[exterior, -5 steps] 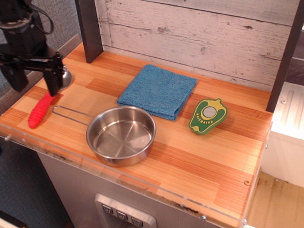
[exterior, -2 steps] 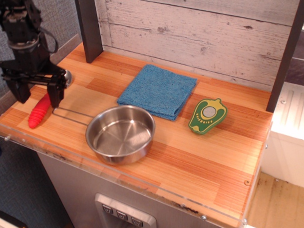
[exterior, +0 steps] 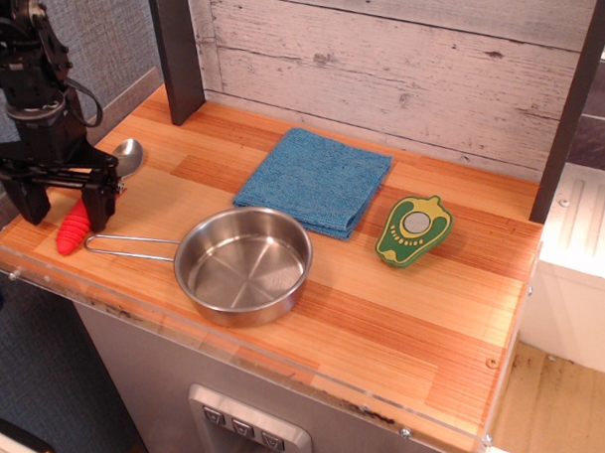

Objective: Place the red spoon on top of the blue towel

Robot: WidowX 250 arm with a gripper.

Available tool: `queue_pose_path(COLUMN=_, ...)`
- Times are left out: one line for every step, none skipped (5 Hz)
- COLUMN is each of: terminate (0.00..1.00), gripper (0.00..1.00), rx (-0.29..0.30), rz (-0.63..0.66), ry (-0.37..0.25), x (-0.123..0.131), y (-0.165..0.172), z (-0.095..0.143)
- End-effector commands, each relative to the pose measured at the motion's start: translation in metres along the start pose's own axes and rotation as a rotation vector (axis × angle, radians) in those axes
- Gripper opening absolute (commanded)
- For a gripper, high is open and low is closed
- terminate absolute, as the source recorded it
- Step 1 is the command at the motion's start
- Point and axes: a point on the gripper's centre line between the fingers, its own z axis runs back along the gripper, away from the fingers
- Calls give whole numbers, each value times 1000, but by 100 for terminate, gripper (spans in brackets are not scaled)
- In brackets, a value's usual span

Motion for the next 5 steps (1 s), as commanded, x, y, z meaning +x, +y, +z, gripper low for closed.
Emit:
queue_pose_path(terminate=0, gripper=0, rx=3, rz=-39, ry=-64, x=-1, y=-4, z=19)
queue_pose_path(terminate=0, gripper=0, rx=-3, rz=-56, ry=-79, x=-2, y=-4, z=24)
queue_pose_path(terminate=0, gripper=0, rx=8, rz=-98, ry=-149, x=-7, y=-4, z=53)
queue_pose_path(terminate=0, gripper=0, rx=6, rz=-140, ry=-221, x=-11, y=-9, z=92)
queue_pose_path(terminate=0, gripper=0, rx=-24, rz=-198, ry=-258, x=-2, y=-35, z=110)
